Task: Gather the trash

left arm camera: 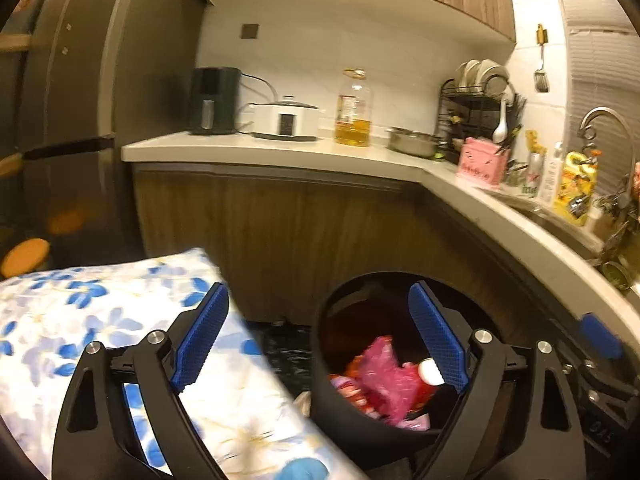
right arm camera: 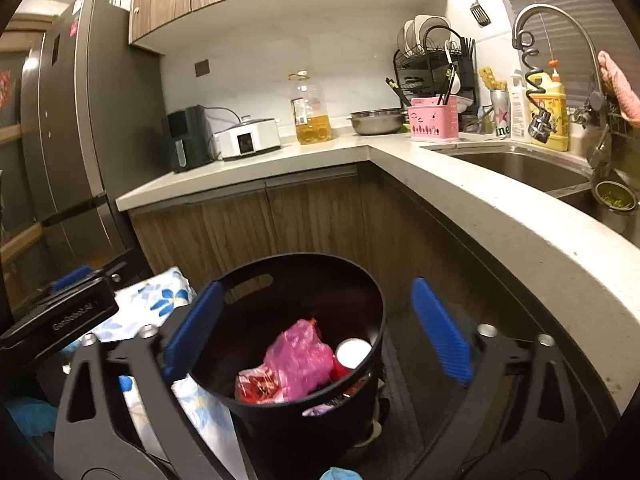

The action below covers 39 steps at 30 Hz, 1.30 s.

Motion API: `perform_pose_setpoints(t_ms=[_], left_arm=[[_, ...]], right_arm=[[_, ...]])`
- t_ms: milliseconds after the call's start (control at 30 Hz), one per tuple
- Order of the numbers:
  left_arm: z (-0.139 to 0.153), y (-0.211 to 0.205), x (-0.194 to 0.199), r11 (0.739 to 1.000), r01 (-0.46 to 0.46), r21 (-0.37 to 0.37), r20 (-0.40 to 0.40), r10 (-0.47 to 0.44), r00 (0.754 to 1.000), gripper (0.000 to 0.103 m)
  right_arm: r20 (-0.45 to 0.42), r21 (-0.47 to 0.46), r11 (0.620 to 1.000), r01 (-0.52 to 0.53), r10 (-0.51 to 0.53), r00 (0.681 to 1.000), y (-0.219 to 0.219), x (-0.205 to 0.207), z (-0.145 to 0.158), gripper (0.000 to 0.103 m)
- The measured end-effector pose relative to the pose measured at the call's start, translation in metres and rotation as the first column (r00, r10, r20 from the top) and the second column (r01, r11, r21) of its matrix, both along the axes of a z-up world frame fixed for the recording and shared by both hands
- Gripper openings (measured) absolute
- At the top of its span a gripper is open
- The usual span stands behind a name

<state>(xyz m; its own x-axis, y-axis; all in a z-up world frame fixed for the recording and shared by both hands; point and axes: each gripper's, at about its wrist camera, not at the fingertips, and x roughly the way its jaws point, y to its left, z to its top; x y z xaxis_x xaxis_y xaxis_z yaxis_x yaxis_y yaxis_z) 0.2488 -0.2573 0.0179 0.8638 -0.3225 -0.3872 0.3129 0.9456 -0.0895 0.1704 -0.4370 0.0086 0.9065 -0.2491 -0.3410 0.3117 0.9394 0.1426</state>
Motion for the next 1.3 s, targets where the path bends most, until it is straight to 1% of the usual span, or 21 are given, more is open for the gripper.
perform_pose_setpoints(t_ms=[33,67,100,233,367,500,700,1133,1300], left_arm=[[0.000,0.003,-0.003,1.000,-0.016,0.014,0.007,0.016,1.000,0.090],[0.001,0.006,-0.006,0.999,-0.030,0.026,0.012,0.030,0.999,0.096],[0.001,0.010,-0.010,0.998,-0.046,0.039,0.022,0.045,0.999,0.098],[0.004,0.028,-0.028,0.994,-0.084,0.072,0.057,0.080,0.995,0.098],[0.004,0.045,-0.046,0.991,-0.107,0.086,0.053,0.103,0.993,0.098],[0.003,0.059,-0.060,0.990,-0.116,0.085,0.039,0.113,0.993,0.098],[0.004,0.081,-0.084,0.989,-0.134,0.066,0.028,0.132,0.991,0.098],[0.009,0.113,-0.129,0.989,-0.146,0.035,0.040,0.145,0.989,0.098],[0.007,0.122,-0.145,0.988,-0.150,0.030,0.045,0.148,0.988,0.098]], right_arm=[[-0.008,-0.006,1.000,0.000,0.000,1.000,0.003,-0.002,0.000,0.098],[-0.023,-0.017,1.000,0.003,-0.003,1.000,0.007,-0.003,0.000,0.098],[-0.030,-0.026,1.000,0.003,-0.004,1.000,0.010,-0.004,0.000,0.098],[-0.064,-0.063,0.998,0.012,-0.016,0.998,0.024,-0.008,0.000,0.098],[-0.092,-0.071,0.997,0.011,-0.017,0.996,0.036,-0.013,0.000,0.098],[-0.112,-0.075,0.997,0.003,-0.012,0.994,0.051,-0.022,0.002,0.098],[-0.129,-0.089,0.996,-0.001,-0.010,0.992,0.071,-0.038,0.006,0.098],[-0.116,-0.121,0.992,-0.025,0.010,0.993,0.113,-0.081,0.017,0.098],[-0.115,-0.131,0.991,-0.029,0.014,0.993,0.127,-0.098,0.016,0.098]])
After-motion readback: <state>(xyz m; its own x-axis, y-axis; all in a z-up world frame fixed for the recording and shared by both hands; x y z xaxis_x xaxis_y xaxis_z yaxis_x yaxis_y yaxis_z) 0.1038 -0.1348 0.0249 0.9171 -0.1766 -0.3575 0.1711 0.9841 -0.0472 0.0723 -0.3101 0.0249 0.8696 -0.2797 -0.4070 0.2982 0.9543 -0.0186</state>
